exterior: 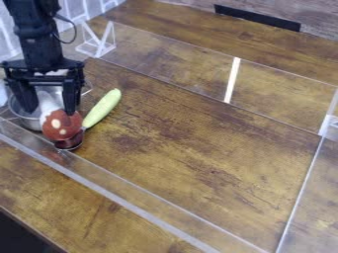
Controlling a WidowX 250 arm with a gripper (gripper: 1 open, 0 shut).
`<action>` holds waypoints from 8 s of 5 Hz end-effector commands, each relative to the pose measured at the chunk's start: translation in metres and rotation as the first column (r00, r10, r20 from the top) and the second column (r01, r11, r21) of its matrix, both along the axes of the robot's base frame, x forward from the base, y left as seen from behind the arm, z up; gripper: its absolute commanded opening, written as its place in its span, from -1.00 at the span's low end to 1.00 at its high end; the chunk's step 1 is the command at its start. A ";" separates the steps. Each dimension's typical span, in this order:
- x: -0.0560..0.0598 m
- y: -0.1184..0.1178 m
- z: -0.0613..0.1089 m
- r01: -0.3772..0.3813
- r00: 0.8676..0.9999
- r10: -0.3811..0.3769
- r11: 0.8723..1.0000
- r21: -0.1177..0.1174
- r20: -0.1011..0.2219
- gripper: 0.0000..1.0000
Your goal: Remove the mushroom from the silver pot and put it on the table
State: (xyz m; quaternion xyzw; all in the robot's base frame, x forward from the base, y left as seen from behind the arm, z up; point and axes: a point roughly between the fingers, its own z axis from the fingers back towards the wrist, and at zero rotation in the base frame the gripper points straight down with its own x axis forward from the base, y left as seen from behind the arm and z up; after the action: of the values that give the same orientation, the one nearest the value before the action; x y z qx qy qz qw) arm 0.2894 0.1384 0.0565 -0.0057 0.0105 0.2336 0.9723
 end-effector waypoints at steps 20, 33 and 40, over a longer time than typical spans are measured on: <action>0.023 -0.121 0.105 0.054 0.991 -0.025 0.975 -0.215 0.133 -1.00; 0.053 -0.248 0.027 0.355 0.934 -0.343 0.924 -0.142 0.100 -1.00; 0.075 -0.161 0.011 0.415 0.908 -0.404 0.906 -0.089 0.113 -1.00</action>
State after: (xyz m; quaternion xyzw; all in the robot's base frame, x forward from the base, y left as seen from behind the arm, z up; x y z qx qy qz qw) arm 0.3598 -0.0324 0.0400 -0.0667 0.0200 0.0188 0.9974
